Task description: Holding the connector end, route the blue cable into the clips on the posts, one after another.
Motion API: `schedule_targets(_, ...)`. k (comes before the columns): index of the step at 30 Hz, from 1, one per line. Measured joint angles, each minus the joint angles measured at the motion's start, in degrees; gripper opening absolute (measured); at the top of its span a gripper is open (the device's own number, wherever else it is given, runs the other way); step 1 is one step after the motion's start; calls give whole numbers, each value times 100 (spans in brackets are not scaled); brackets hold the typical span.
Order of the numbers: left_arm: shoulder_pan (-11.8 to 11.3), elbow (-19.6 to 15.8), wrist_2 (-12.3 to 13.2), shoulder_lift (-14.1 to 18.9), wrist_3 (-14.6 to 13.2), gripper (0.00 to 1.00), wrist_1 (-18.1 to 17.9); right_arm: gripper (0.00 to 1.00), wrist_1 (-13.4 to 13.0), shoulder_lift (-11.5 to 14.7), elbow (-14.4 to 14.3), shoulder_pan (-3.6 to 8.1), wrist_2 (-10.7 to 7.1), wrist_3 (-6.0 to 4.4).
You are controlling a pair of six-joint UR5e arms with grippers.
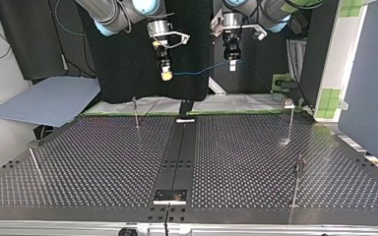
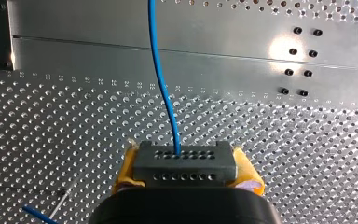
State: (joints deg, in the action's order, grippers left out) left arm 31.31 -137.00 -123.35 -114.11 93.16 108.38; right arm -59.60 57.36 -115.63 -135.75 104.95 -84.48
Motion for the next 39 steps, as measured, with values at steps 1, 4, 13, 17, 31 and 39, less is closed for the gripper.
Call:
schedule_targets(1,0,0,0,0,0,0,0,0,0,0,0,0,0,0)
schedule_targets(4,0,0,0,0,0,0,0,0,0,0,0,0,0,0)
schedule_targets(13,0,0,0,0,0,0,0,0,0,0,0,0,0,0)
schedule_targets(17,-6,-4,0,0,3,0,2,0,0,0,0,-4,0,0)
schedule_targets(31,-9,-9,0,0,0,0,0,0,325,-454,9,-35,34,26)
schedule_targets(39,-9,-9,0,0,0,0,0,0,334,-481,9,-35,35,26)
